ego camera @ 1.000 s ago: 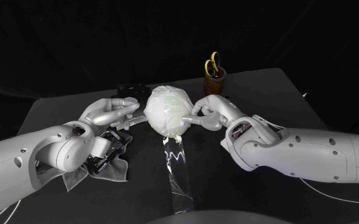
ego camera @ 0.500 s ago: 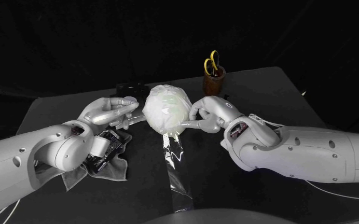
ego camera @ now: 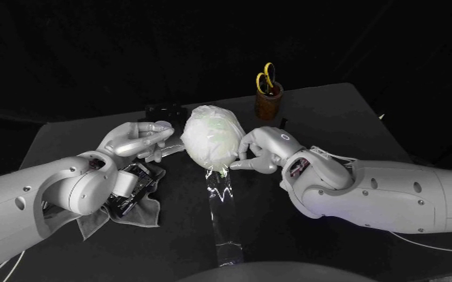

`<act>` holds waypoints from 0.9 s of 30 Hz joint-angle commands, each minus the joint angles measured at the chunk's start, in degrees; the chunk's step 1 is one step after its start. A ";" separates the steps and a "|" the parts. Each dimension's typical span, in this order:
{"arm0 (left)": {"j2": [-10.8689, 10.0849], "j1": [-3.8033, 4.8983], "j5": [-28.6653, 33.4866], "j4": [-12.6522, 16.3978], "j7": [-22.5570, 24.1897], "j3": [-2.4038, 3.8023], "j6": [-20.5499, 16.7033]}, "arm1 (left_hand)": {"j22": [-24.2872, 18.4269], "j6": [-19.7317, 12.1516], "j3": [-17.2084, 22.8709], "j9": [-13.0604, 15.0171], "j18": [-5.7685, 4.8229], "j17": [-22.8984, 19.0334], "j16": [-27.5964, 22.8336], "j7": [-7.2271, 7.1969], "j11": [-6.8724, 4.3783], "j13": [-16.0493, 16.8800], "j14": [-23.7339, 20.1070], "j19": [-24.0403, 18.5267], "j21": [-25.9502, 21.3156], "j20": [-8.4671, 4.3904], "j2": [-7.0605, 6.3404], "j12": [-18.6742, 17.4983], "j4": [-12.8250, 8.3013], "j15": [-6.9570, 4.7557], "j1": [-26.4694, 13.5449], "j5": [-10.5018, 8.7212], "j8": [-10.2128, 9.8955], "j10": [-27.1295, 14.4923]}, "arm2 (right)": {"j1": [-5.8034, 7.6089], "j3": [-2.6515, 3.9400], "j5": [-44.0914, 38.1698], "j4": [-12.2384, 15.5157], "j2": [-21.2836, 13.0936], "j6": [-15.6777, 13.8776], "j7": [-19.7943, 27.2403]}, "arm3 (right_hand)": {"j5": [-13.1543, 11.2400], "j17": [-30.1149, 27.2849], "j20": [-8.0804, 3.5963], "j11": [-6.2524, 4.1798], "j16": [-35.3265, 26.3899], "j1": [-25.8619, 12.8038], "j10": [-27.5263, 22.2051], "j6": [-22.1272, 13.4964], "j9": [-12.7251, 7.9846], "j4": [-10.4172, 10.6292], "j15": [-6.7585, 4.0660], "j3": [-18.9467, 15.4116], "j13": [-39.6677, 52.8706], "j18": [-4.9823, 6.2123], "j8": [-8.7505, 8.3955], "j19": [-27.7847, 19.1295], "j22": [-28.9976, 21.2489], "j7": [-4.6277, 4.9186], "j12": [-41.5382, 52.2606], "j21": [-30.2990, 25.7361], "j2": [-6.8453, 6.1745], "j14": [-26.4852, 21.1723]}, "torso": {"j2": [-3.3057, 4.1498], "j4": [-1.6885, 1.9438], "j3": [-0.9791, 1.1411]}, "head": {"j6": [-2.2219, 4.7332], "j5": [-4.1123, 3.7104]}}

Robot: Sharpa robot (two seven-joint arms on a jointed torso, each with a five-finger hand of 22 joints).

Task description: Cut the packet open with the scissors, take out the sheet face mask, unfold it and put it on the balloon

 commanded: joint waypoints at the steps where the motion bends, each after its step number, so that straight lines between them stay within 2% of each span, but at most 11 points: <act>1: 0.08 0.03 0.14 0.12 0.65 0.04 0.48 | -0.02 -0.03 -0.20 -0.06 1.11 -0.07 0.32 -0.03 0.03 -0.05 0.25 0.34 0.26 -0.11 -0.23 -0.28 0.06 -0.06 0.56 -0.11 0.30 0.36 | -0.10 0.00 -2.44 0.66 -0.49 0.80 -0.05 | -0.16 15.09 -0.37 -0.45 0.26 0.77 5.97 0.23 -0.12 0.01 -0.39 0.40 15.07 -0.78 0.23 6.11 15.06 -0.03 0.20 0.29 0.02 5.98 | -0.01 0.03 -0.01 | 0.18 0.02; 7: 0.05 0.03 0.14 0.08 0.67 0.04 0.46 | -0.02 -0.03 -0.20 -0.06 1.11 -0.07 0.32 -0.03 0.03 -0.05 0.25 0.34 0.26 -0.11 -0.23 -0.28 0.06 -0.06 0.56 -0.11 0.30 0.36 | -0.18 0.00 -0.38 2.49 -2.29 -4.40 3.16 | -0.16 15.09 -0.37 -0.43 0.26 0.99 5.97 0.06 -0.27 0.13 -0.40 0.67 15.07 -0.78 0.12 6.11 15.06 0.02 0.20 0.29 0.30 5.98 | -0.01 -0.06 0.01 | 0.32 0.20; 9: 0.04 0.03 0.14 0.06 0.67 0.04 0.47 | -0.02 -0.03 -0.20 -0.06 1.11 -0.07 0.32 -0.03 0.03 -0.05 0.25 0.34 0.26 -0.11 -0.23 -0.28 0.06 -0.06 0.56 -0.11 0.30 0.36 | -0.19 0.00 1.71 3.38 -3.24 -7.47 5.33 | -0.17 15.09 -0.37 -0.34 0.26 0.61 5.97 -0.15 -0.45 0.34 -0.36 0.73 15.07 -0.78 -0.01 6.11 15.06 0.17 0.20 0.29 0.55 5.98 | 0.02 -0.09 0.01 | 0.41 0.29; 15: 0.12 0.03 0.14 -0.04 0.67 0.04 0.52 | -0.02 -0.03 -0.20 -0.06 1.11 -0.07 0.32 -0.03 0.03 -0.05 0.25 0.34 0.26 -0.11 -0.23 -0.28 0.06 -0.06 0.56 -0.11 0.30 0.36 | -0.17 0.01 7.12 4.71 -4.57 -14.27 10.61 | -0.17 15.09 -0.25 -0.11 0.26 -0.95 5.97 -0.61 -1.00 0.33 -0.17 0.73 15.07 -0.76 -0.27 6.05 15.02 0.40 0.20 0.18 1.98 5.98 | 0.00 -0.15 0.06 | 0.44 0.30; 21: 0.31 0.03 0.14 -0.15 0.70 0.04 0.64 | -0.02 -0.03 -0.20 -0.06 1.11 -0.07 0.32 -0.03 0.03 -0.05 0.25 0.34 0.26 -0.11 -0.23 -0.28 0.06 -0.06 0.56 -0.11 0.30 0.36 | 0.04 0.05 9.24 4.37 -3.97 -16.55 11.59 | -0.18 15.09 -0.18 -0.05 0.26 -1.45 5.97 -0.81 -1.25 0.27 -0.11 0.62 15.07 -0.67 -0.30 5.87 14.91 0.45 0.20 -0.15 3.25 5.98 | 0.01 0.00 0.08 | 0.49 0.23; 27: 0.44 0.03 0.14 -0.16 0.70 0.04 0.68 | -0.01 -0.03 -0.24 -0.06 1.10 0.06 0.37 -0.03 0.02 -0.09 0.34 0.40 0.26 -0.12 -0.22 -0.30 0.09 -0.07 0.64 -0.11 0.31 0.39 | 0.26 0.08 8.89 2.55 -2.17 -16.74 10.30 | -0.17 15.09 -0.16 -0.11 0.26 -1.12 5.97 -0.76 -1.35 0.14 -0.12 0.71 15.07 -0.76 -0.16 6.07 15.03 0.37 0.20 0.21 4.11 5.98 | 0.10 0.07 -0.03 | 0.52 0.13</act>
